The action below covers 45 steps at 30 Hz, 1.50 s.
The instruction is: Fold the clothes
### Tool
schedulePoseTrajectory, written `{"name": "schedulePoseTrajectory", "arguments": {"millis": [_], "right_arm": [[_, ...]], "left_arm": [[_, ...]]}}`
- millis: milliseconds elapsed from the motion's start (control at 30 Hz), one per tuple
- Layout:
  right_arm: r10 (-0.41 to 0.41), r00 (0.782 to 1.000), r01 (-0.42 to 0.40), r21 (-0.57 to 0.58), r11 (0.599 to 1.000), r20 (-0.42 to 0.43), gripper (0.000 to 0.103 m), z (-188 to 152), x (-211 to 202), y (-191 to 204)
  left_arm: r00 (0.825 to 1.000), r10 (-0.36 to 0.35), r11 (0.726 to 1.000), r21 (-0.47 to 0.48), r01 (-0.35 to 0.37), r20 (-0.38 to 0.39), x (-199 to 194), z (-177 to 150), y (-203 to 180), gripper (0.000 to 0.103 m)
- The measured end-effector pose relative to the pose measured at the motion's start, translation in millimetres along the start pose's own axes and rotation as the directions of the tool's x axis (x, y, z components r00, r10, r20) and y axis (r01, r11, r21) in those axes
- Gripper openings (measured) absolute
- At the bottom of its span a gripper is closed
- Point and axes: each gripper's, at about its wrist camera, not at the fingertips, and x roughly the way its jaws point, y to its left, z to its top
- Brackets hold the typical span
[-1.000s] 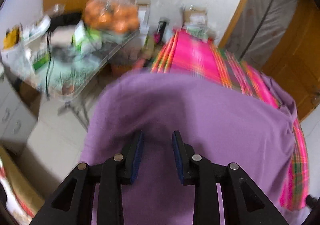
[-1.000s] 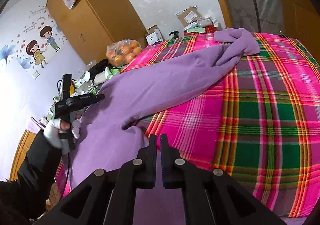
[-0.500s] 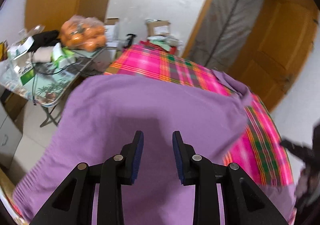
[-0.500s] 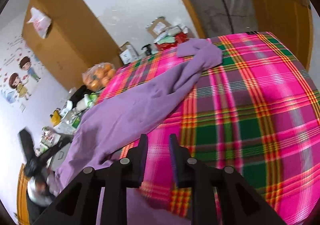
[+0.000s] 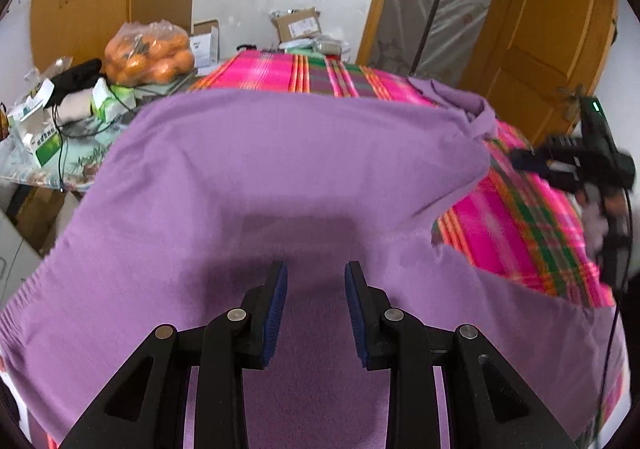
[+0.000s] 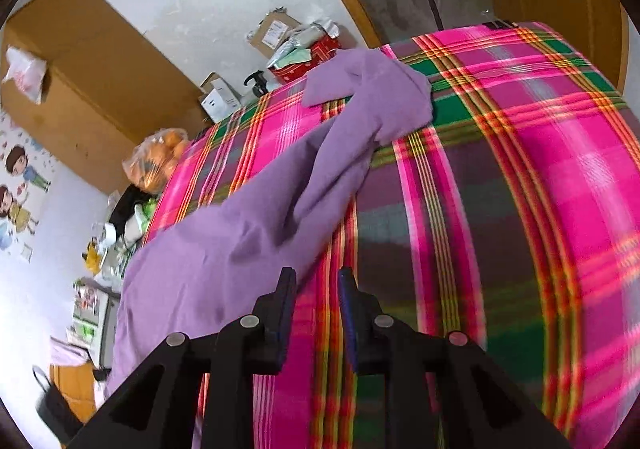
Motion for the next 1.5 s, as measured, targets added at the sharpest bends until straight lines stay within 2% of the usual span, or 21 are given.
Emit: {"name": "schedulePoseTrajectory", "arguments": {"millis": [133, 233, 300, 400, 667, 733, 867, 900, 967, 1067, 1133, 1200, 1267, 1333, 1500], "right_arm": [[-0.02, 1.0, 0.021, 0.035, 0.999, -0.014, 0.022, 19.2, 30.4, -5.5], [-0.04, 0.999, 0.04, 0.033, 0.999, -0.001, 0.017, 27.2, 44.4, -7.1], [-0.055, 0.999, 0.055, 0.001, 0.999, 0.004, 0.005, 29.5, 44.0, -2.9], [-0.056, 0.998, 0.057, -0.043, 0.997, 0.028, 0.005, 27.9, 32.2, 5.2], [0.033, 0.982, -0.011, -0.117, 0.993, 0.186, 0.005, -6.2, -76.9, 38.6], [0.051, 0.979, -0.024, -0.137, 0.99, 0.196, 0.005, -21.7, -95.0, 47.0], [0.054, 0.988, -0.03, -0.163, 0.986, 0.142, 0.006, -59.1, -106.9, 58.3], [0.049, 0.993, -0.03, -0.173, 0.984, 0.111, 0.008, -67.4, -104.0, 59.8], [0.022, 0.999, -0.028, -0.257, 0.966, -0.027, 0.01, -84.2, -83.7, 64.5], [-0.009, 0.997, -0.016, -0.296, 0.955, -0.082, 0.011, -91.0, -69.6, 58.9], [-0.003, 0.999, -0.008, -0.283, 0.959, -0.037, 0.011, -82.3, -76.3, 52.3], [-0.024, 0.998, 0.037, -0.281, 0.959, 0.05, 0.014, -67.8, -86.6, 50.0], [-0.043, 0.995, 0.067, -0.28, 0.958, 0.09, 0.022, -51.4, -86.7, 49.9], [-0.033, 0.997, 0.051, -0.299, 0.953, 0.067, 0.029, -34.0, -72.6, 49.4], [-0.067, 0.998, 0.066, -0.235, 0.97, 0.003, 0.03, 10.9, -17.0, 32.6]], "left_arm": [[1.0, 0.0, 1.0, 0.0, 0.0, -0.001, 4.4, -1.2, 0.2, 0.032], [1.0, 0.0, 1.0, 0.0, 0.0, -0.003, 7.7, -2.1, 0.4, 0.032], [1.0, 0.0, 1.0, 0.0, 0.0, -0.003, 9.9, -2.7, 0.5, 0.032], [1.0, 0.0, 1.0, 0.001, 0.0, -0.004, 13.1, -3.6, 0.6, 0.036], [1.0, -0.003, 1.0, 0.0, 0.003, -0.004, 13.1, -5.1, 3.4, 0.037], [1.0, -0.004, 1.0, 0.0, 0.004, -0.004, 13.1, -4.9, 4.0, 0.037], [1.0, -0.006, 1.0, -0.001, 0.006, -0.004, 13.0, -4.6, 4.1, 0.037], [1.0, -0.006, 1.0, -0.001, 0.006, -0.004, 13.0, -4.6, 4.1, 0.037], [1.0, -0.005, 1.0, 0.0, 0.005, -0.004, 12.9, -4.5, 3.7, 0.037], [1.0, -0.004, 1.0, 0.001, 0.004, -0.004, 12.8, -5.1, 2.7, 0.037], [1.0, -0.008, 1.0, -0.002, 0.008, -0.003, 12.3, -5.6, 2.9, 0.037], [1.0, -0.006, 1.0, 0.0, 0.006, -0.003, 12.0, -5.9, 1.8, 0.037], [1.0, -0.002, 1.0, 0.004, 0.002, -0.004, 11.9, -6.0, 0.2, 0.038], [1.0, -0.001, 1.0, 0.01, 0.001, -0.005, 12.2, -5.5, -1.1, 0.04], [1.0, -0.012, 1.0, 0.005, 0.012, -0.005, 11.6, -5.6, 0.4, 0.041]]}}
